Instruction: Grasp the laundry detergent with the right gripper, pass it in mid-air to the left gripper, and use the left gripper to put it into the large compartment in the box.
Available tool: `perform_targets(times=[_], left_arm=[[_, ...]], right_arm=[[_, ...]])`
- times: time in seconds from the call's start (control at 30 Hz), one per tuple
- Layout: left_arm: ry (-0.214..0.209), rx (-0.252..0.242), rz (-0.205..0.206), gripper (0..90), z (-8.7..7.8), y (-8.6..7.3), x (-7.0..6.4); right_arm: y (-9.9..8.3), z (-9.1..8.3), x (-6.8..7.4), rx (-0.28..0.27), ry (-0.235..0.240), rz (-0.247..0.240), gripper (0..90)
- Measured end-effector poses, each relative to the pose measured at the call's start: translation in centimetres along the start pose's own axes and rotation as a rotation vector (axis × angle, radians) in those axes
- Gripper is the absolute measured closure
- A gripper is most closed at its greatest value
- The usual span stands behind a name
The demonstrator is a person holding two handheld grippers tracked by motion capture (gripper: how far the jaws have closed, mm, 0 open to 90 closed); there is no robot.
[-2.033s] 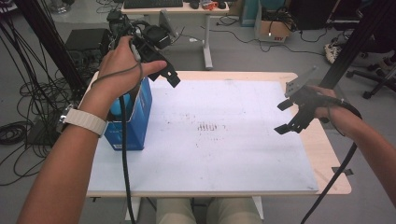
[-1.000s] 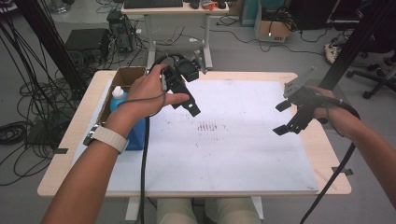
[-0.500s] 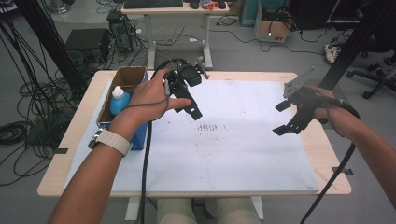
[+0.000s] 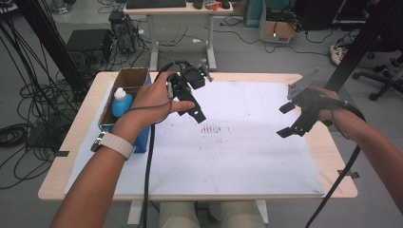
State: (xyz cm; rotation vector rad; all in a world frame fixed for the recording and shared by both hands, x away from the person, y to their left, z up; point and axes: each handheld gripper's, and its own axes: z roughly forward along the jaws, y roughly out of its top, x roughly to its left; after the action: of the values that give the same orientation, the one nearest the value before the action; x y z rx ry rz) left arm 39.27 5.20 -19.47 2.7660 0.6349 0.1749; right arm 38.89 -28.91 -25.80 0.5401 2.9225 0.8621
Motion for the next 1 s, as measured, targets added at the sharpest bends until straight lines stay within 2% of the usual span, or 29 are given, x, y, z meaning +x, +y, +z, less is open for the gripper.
perform_targets(times=[0.17, 0.23, 0.33, 0.57, 0.6, 0.77, 1.0], left_arm=[[-0.001, -0.003, -0.008, 9.0, 0.09, 0.04, 0.09], [-0.005, -0.001, -0.008, 9.0, 0.12, 0.05, 0.12], [0.001, -0.003, -0.012, 9.0, 0.15, 0.02, 0.13], [0.002, -0.004, -0.018, 9.0, 0.14, -0.05, 0.18], [0.0, -0.004, -0.018, 9.0, 0.14, -0.06, 0.19], [0.005, -0.008, -0.02, 9.0, 0.31, -0.19, 0.26], [0.006, -0.008, -0.024, 9.1, 0.3, -0.21, 0.29]], right_arm=[[-0.14, 0.17, -0.07, 0.003, 0.002, -0.001, 3.5], [-0.08, 0.01, -0.19, 0.034, 0.006, -0.013, 3.5], [-0.21, 0.2, -0.13, 0.002, 0.004, 0.0, 3.5], [-0.13, 0.3, -0.08, -0.001, 0.006, 0.0, 3.5], [-0.07, 0.48, -0.5, -0.018, 0.007, -0.057, 3.5], [-0.1, 0.67, -0.42, -0.031, 0.009, -0.047, 3.5], [-0.07, 0.68, -0.49, -0.024, 0.01, -0.055, 3.5]])
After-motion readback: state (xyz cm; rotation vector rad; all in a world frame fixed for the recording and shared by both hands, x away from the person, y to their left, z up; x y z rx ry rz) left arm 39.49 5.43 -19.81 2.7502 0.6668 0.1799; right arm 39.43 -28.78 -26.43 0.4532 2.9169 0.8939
